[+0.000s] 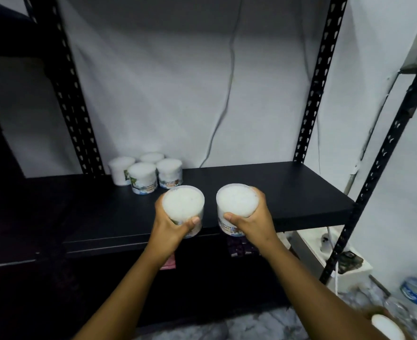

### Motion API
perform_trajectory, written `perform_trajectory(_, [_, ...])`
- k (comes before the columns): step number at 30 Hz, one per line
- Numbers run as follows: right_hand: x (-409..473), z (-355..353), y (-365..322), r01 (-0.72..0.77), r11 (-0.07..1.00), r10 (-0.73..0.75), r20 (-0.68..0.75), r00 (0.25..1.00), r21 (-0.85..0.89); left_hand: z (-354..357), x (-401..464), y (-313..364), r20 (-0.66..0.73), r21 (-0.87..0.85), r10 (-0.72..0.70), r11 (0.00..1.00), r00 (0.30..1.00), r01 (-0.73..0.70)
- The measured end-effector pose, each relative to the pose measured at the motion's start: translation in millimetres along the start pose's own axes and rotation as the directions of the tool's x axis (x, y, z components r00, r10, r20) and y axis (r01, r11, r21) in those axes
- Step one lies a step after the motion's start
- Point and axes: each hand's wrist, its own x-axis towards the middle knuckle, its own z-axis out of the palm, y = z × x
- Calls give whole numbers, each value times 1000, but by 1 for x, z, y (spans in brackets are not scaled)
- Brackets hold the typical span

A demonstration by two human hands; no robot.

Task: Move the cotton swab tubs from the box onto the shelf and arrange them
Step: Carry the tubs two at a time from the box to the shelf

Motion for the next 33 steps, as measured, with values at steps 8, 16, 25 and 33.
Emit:
perform_trajectory(8, [48,49,21,-25,999,23,74,997,29,-20,41,-29,-13,37,-62,997,998,63])
perform_trajectory(16, [87,74,46,-68,998,66,159,985,9,-18,78,-55,-52,50,-87,995,995,89])
perform_trajectory(25, [130,89,61,-133,990,112,278,954,56,-24,116,-87,-70,80,-115,989,991,121])
perform_trajectory(33, [167,104,73,-130,989,107,260,960,70,-19,151,-107,-75,97,-115,988,991,122])
